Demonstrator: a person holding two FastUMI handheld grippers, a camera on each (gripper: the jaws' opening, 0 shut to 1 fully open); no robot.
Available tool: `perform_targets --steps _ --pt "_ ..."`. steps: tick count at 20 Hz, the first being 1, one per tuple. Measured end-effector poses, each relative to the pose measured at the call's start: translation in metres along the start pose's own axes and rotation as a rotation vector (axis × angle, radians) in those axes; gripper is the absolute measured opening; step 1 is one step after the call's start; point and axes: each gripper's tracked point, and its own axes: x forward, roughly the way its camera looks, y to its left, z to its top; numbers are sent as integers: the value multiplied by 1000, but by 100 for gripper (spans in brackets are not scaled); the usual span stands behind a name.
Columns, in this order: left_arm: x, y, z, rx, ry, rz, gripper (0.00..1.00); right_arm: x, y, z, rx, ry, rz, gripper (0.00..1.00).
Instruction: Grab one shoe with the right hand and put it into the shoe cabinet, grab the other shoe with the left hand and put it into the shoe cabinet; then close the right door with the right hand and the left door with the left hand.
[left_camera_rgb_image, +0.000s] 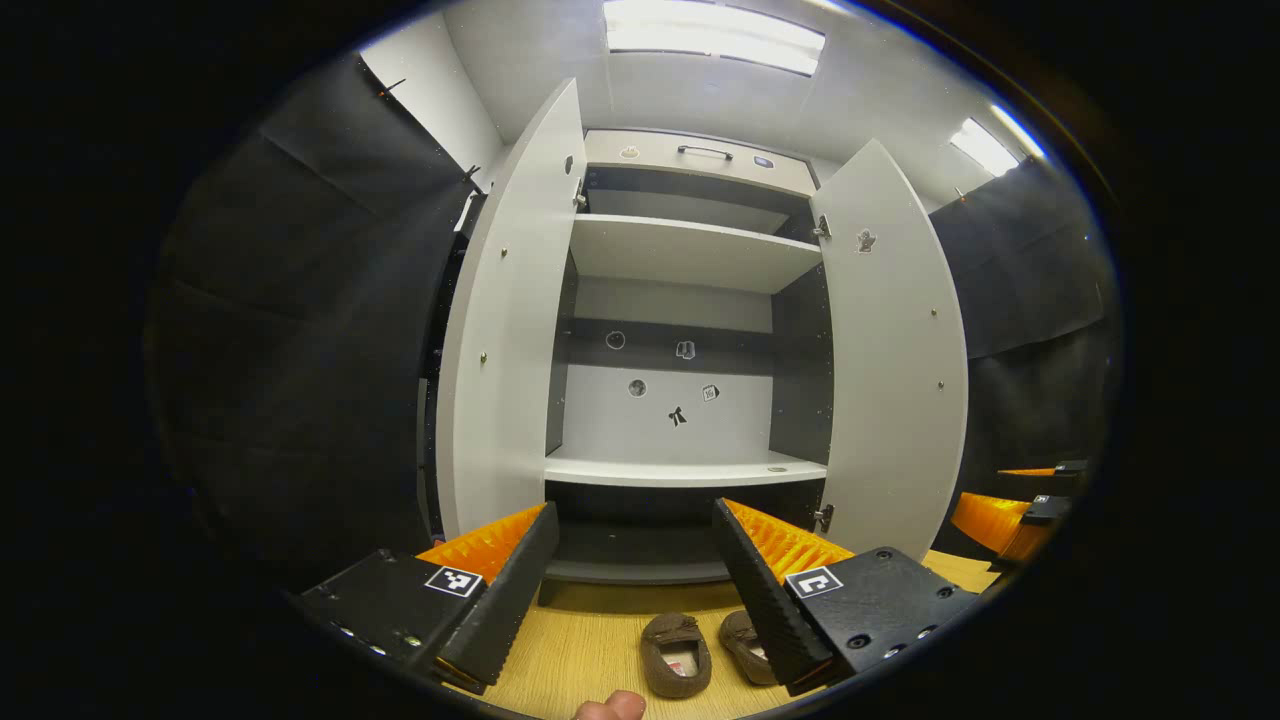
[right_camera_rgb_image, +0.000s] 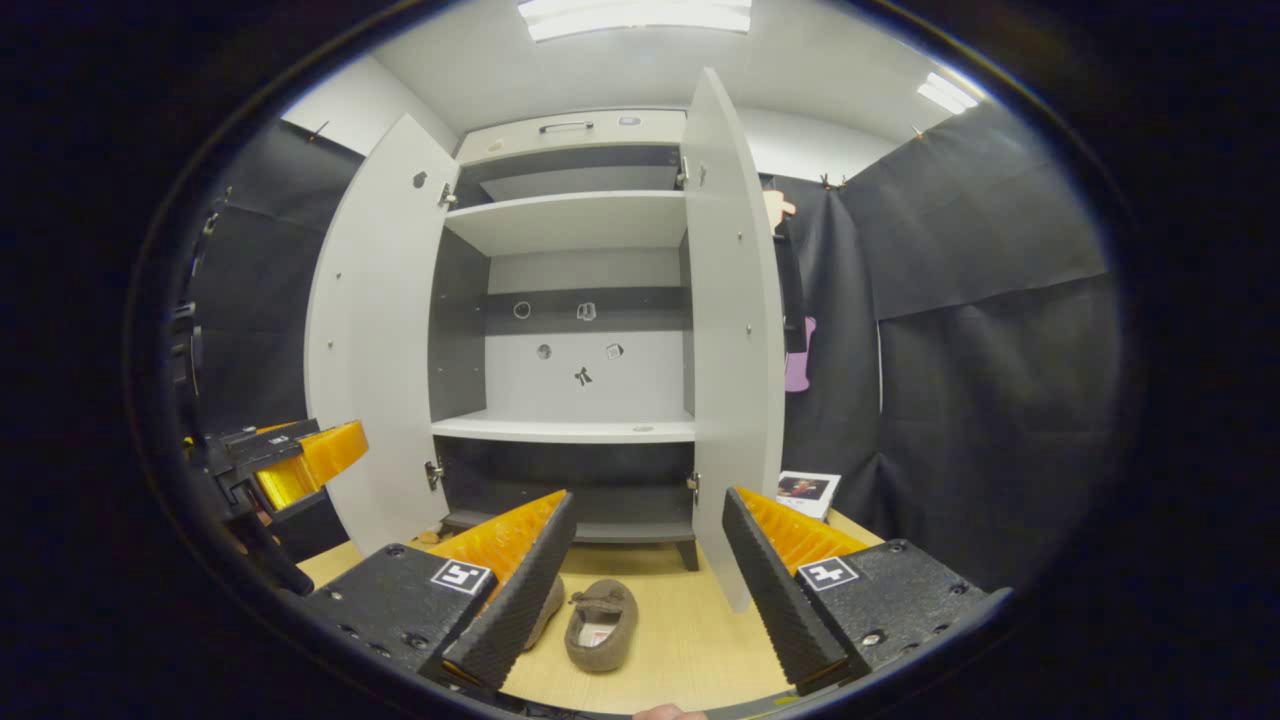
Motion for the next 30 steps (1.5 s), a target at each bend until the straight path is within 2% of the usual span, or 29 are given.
perform_targets --steps 2,7,11,22,30 --pt "0 0 -1 -3 5 1 94 4 6 -2 -1 14 15 94" --pt "-5 3 -3 -10 8 5 94 16 22 -16 -12 67 56 96" --pt "-10 6 -4 -6 20 2 94 35 36 -40 -39 127 93 96" --pt "-12 20 4 8 5 25 94 84 83 -178 -136 439 219 97" --pt "-10 28 3 12 8 36 94 107 83 -266 -128 665 220 97"
